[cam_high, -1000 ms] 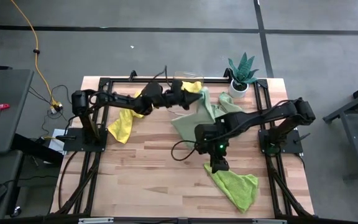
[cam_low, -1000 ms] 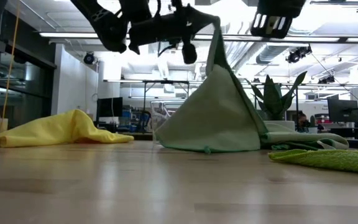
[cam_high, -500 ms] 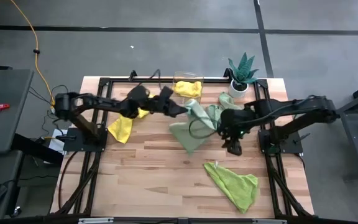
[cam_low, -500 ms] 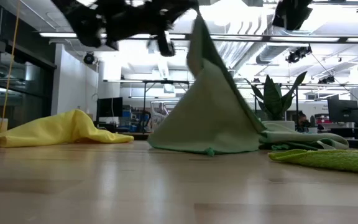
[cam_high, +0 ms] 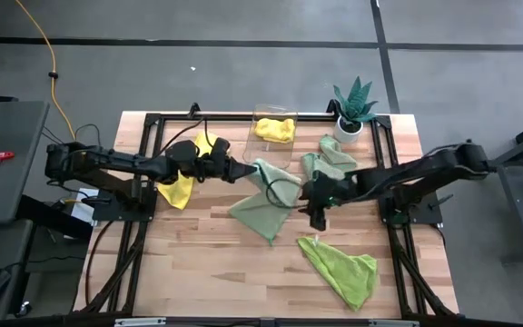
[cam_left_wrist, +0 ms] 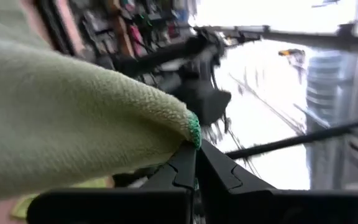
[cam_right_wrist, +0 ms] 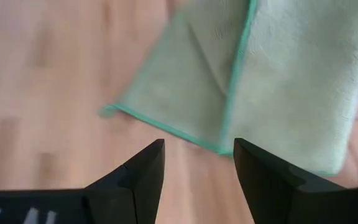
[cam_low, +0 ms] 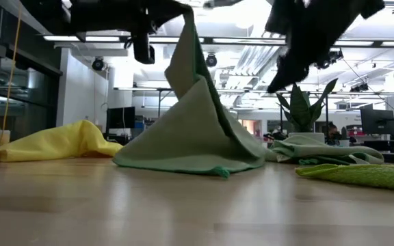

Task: Fold microfiber towels
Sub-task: Fold the bottom left blue towel

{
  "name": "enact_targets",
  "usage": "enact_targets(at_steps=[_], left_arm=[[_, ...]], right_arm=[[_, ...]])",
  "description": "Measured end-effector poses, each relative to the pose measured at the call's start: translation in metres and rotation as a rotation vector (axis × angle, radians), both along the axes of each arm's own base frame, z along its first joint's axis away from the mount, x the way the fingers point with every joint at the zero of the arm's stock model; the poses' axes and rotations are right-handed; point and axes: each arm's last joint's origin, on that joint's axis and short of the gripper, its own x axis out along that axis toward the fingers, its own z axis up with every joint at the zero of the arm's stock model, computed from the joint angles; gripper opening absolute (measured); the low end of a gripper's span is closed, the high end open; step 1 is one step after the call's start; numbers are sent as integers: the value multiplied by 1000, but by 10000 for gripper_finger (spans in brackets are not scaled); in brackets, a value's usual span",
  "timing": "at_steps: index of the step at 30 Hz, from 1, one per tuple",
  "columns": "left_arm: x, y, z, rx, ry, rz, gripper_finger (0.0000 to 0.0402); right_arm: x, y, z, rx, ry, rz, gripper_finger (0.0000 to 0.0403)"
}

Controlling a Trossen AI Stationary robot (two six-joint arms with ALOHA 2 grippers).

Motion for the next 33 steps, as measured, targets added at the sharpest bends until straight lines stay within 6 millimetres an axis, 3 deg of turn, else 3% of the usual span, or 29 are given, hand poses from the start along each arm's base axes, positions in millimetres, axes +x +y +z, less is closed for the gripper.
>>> enact_targets(at_steps=[4, 13, 21, 33], left_arm=[[1, -3, -2, -12, 12, 64, 0], [4, -11, -5, -30, 45, 110, 0], [4, -14, -6, -41, 46, 112, 0], [4, -14, -5, -30, 46, 118, 0]], right_arm=[[15, 5, -28, -143, 79, 16, 183], [34, 21, -77, -184, 190, 20, 183], [39, 26, -84, -269, 155, -154, 183], [43, 26, -104, -268, 191, -192, 179]])
